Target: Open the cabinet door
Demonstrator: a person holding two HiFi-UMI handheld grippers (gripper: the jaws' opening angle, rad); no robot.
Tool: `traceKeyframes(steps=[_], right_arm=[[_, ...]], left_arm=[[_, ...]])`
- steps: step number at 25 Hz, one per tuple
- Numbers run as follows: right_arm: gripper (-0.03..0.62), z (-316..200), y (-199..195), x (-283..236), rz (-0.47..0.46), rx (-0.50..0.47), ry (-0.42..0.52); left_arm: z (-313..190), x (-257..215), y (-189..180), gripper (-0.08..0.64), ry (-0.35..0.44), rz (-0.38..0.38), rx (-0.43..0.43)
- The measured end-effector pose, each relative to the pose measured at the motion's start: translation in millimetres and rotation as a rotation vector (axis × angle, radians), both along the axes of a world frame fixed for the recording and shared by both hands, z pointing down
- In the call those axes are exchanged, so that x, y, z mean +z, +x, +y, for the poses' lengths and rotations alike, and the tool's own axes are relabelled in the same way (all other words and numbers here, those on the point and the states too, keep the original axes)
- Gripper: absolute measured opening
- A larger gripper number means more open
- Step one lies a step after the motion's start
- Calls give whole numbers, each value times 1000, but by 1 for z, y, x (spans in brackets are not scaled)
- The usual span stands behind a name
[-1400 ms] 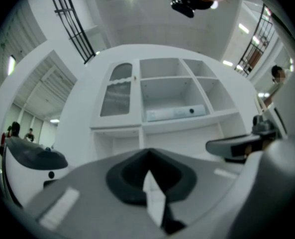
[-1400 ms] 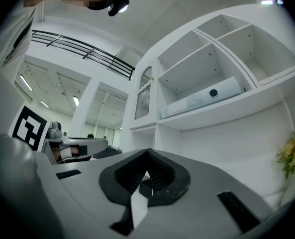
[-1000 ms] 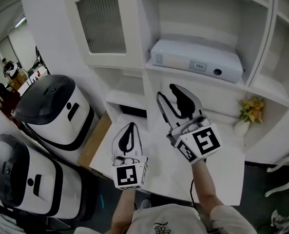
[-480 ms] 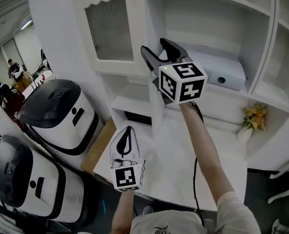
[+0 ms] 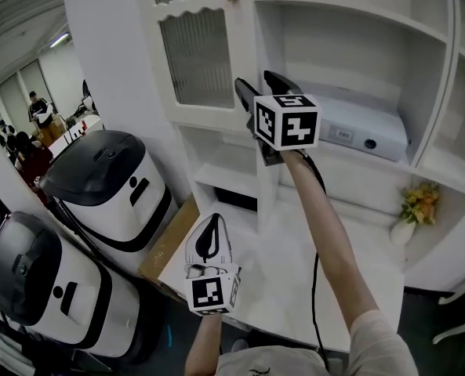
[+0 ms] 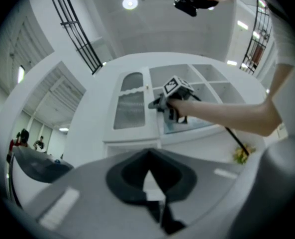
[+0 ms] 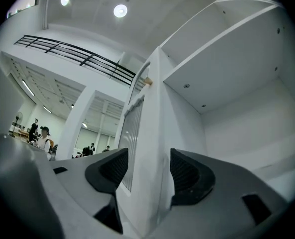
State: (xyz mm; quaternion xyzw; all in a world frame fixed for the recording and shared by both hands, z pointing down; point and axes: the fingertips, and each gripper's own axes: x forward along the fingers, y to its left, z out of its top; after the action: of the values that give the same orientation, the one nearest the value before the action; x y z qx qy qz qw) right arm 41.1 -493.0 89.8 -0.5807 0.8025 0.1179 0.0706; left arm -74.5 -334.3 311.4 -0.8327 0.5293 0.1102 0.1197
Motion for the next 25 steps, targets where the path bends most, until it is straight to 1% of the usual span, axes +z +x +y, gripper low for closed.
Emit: traceKeyframes(steps=[5, 9, 15, 18, 25], right_arm=[[247, -11, -2, 1, -14, 30, -65], [245, -10, -2, 1, -3, 31, -59], [165, -9, 0, 4, 77, 94, -43], [112, -8, 4, 5, 93, 109, -38], [78, -3, 7, 6, 83, 82, -40]], left_arm=[[-1, 2, -4, 6, -9, -15, -14], [0, 5, -8, 6, -15, -12, -22], [2, 10, -7, 6, -21, -25, -13], [1, 11, -8, 6, -27, -34, -15], [3, 4, -14, 6, -11, -27, -24]])
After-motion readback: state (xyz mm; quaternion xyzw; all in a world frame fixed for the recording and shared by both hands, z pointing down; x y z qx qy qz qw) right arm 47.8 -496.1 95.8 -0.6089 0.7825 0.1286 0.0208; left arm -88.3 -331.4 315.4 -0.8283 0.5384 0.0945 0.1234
